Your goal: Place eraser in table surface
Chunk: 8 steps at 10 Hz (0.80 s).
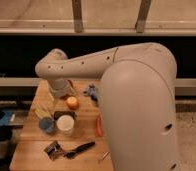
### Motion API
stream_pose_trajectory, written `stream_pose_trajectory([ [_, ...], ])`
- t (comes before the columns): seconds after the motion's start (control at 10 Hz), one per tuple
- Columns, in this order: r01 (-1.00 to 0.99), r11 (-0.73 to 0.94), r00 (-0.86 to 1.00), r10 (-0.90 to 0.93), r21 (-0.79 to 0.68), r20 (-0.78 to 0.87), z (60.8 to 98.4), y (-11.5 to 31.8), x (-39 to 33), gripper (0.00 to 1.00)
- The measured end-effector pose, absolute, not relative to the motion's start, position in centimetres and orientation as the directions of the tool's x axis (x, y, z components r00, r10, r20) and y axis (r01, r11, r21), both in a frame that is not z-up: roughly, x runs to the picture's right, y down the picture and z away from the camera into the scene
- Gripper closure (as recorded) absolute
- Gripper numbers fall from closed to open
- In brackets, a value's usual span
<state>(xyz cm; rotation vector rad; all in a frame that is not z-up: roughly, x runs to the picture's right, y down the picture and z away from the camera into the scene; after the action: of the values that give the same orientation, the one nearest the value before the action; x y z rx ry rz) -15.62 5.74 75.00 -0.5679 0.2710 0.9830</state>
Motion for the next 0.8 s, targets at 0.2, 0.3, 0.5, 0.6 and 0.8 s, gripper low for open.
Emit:
stream_pose_trajectory([
  [0.2, -0.840, 0.422, 0.541, 0.711, -0.343, -0.449, 76.4, 6.8, -16.7, 0.20],
  [0.3, -0.839, 0.417, 0.540, 0.714, -0.350, -0.445, 77.0, 7.0, -16.9, 0.20],
  [0.5, -0.837, 0.407, 0.541, 0.715, -0.365, -0.443, 78.3, 7.3, -17.2, 0.20],
  [0.6, -0.835, 0.401, 0.543, 0.712, -0.377, -0.446, 79.0, 7.6, -17.3, 0.20],
  [0.8, -0.844, 0.376, 0.529, 0.705, -0.383, -0.472, 80.9, 8.0, -16.0, 0.20],
])
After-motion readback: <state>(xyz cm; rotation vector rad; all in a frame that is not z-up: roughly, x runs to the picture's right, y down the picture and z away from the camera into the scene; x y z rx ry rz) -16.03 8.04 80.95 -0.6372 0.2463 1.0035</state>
